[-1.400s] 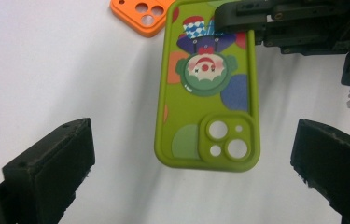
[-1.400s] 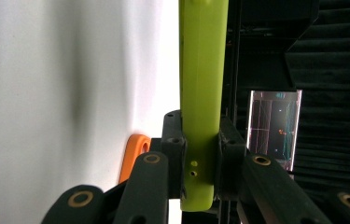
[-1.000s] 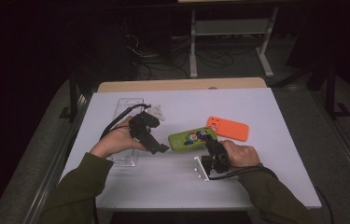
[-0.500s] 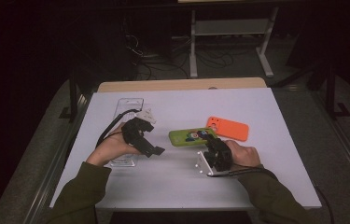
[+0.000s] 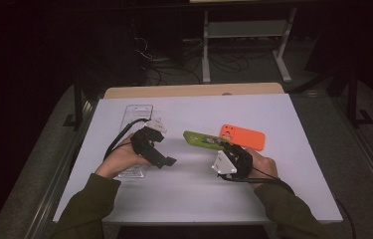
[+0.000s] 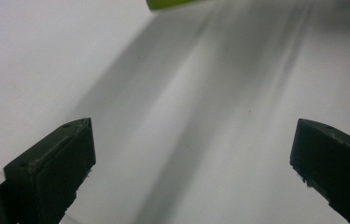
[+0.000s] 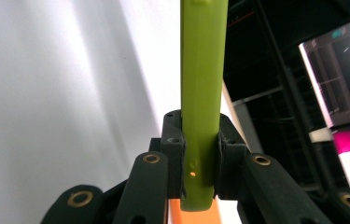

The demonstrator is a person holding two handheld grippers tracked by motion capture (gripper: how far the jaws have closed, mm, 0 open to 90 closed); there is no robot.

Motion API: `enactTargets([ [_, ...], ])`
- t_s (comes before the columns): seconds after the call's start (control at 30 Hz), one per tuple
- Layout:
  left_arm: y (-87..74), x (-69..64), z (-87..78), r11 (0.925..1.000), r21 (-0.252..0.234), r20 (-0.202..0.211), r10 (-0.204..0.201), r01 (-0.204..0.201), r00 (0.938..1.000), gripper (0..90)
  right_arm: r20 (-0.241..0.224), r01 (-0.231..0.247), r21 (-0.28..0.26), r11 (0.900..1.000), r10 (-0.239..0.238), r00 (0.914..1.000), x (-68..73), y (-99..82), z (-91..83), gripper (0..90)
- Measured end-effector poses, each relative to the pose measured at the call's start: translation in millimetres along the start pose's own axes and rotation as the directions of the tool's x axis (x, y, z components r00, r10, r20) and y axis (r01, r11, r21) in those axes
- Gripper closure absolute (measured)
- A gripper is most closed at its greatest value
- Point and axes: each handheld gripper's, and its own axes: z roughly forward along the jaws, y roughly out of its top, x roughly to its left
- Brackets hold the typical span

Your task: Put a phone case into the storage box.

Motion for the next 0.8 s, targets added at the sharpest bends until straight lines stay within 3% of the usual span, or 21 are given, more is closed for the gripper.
enactTargets([
  [0.03, 0.4, 2.5, -1.7, 0.999, 0.03, -0.002, 0.034, -0.034, 0.9994, 0.0, -0.01, -0.049, 0.007, 0.9988, 0.049, 0.9988, 0.4, 0.1, -0.9, 76.3],
  [0.17, 0.1, 1.2, -0.1, 1.0, 0.002, -0.003, -0.001, 0.001, 1.0, 0.0, -0.025, -0.102, 0.014, 0.9947, 0.102, 0.9945, -2.0, -1.8, -0.7, 76.3],
  [0.23, 0.4, 2.8, -1.5, 0.9996, 0.021, -0.003, 0.02, -0.02, 0.9998, 0.0, -0.028, -0.12, 0.022, 0.9925, 0.121, 0.9923, -2.3, -2.5, -0.1, 76.3],
  [0.27, 0.2, 1.8, -0.6, 1.0, 0.009, -0.002, 0.004, -0.004, 1.0, 0.0, -0.032, -0.159, 0.022, 0.987, 0.16, 0.9866, -1.3, -2.2, 0.7, 76.3],
  [0.3, 0.4, 3.0, -1.2, 0.9998, 0.008, -0.003, 0.017, -0.017, 0.9999, 1.5, -0.041, -0.178, 0.023, 0.9838, 0.179, 0.9831, -1.9, -2.6, 1.1, 76.3],
  [0.37, 0.3, 2.8, -1.3, 1.0, 0.001, -0.001, 0.004, -0.004, 1.0, 3.1, -0.06, -0.206, 0.028, 0.9782, 0.207, 0.9765, -4.3, -3.4, 1.8, 76.3],
  [0.4, 0.2, 2.2, -1.3, 1.0, -0.001, 0.0, -0.007, 0.007, 1.0, 3.1, -0.082, -0.254, 0.031, 0.9666, 0.256, 0.9631, -7.2, -4.3, 2.4, 76.3],
  [0.43, 0.1, 1.8, -1.0, 0.9999, -0.005, 0.001, -0.014, 0.014, 0.9999, 3.1, -0.082, -0.254, 0.031, 0.9666, 0.256, 0.9631, -7.2, -4.3, 2.4, 76.3],
  [0.5, 0.1, 1.4, -0.6, 0.9996, -0.016, 0.0, -0.021, 0.021, 0.9998, 3.1, -0.101, -0.28, 0.031, 0.9596, 0.281, 0.9543, -10.1, -5.8, 3.4, 76.3],
  [0.53, 0.3, 1.4, -0.8, 0.9996, -0.018, 0.001, -0.021, 0.021, 0.9998, 3.1, -0.113, -0.321, 0.037, 0.9465, 0.323, 0.9397, -10.1, -5.3, 3.3, 76.3],
  [0.63, 0.9, 0.9, -0.7, 0.9991, -0.033, 0.002, -0.024, 0.024, 0.9997, 2.9, -0.143, -0.381, 0.044, 0.9234, 0.384, 0.9124, -12.8, -5.9, 4.1, 76.3],
  [0.67, 1.1, 0.5, -0.5, 0.999, -0.037, 0.002, -0.027, 0.027, 0.9996, 2.8, -0.147, -0.414, 0.058, 0.9086, 0.418, 0.8967, -12.7, -5.5, 3.9, 76.3],
  [0.7, 1.4, 1.3, -1.1, 0.9995, -0.027, 0.0, -0.014, 0.014, 0.9999, 2.5, -0.152, -0.419, 0.062, 0.9057, 0.424, 0.893, -13.8, -6.2, 4.5, 76.3],
  [0.73, 1.6, 0.9, -0.7, 0.9993, -0.033, 0.0, -0.017, 0.017, 0.9999, 2.3, -0.162, -0.447, 0.067, 0.8919, 0.452, 0.8772, -14.7, -6.8, 4.7, 76.3],
  [0.8, 2.0, 1.0, -0.7, 0.9994, -0.034, -0.001, -0.011, 0.011, 0.9999, 2.2, -0.175, -0.482, 0.072, 0.873, 0.487, 0.8555, -17.2, -8.1, 5.4, 76.3],
])
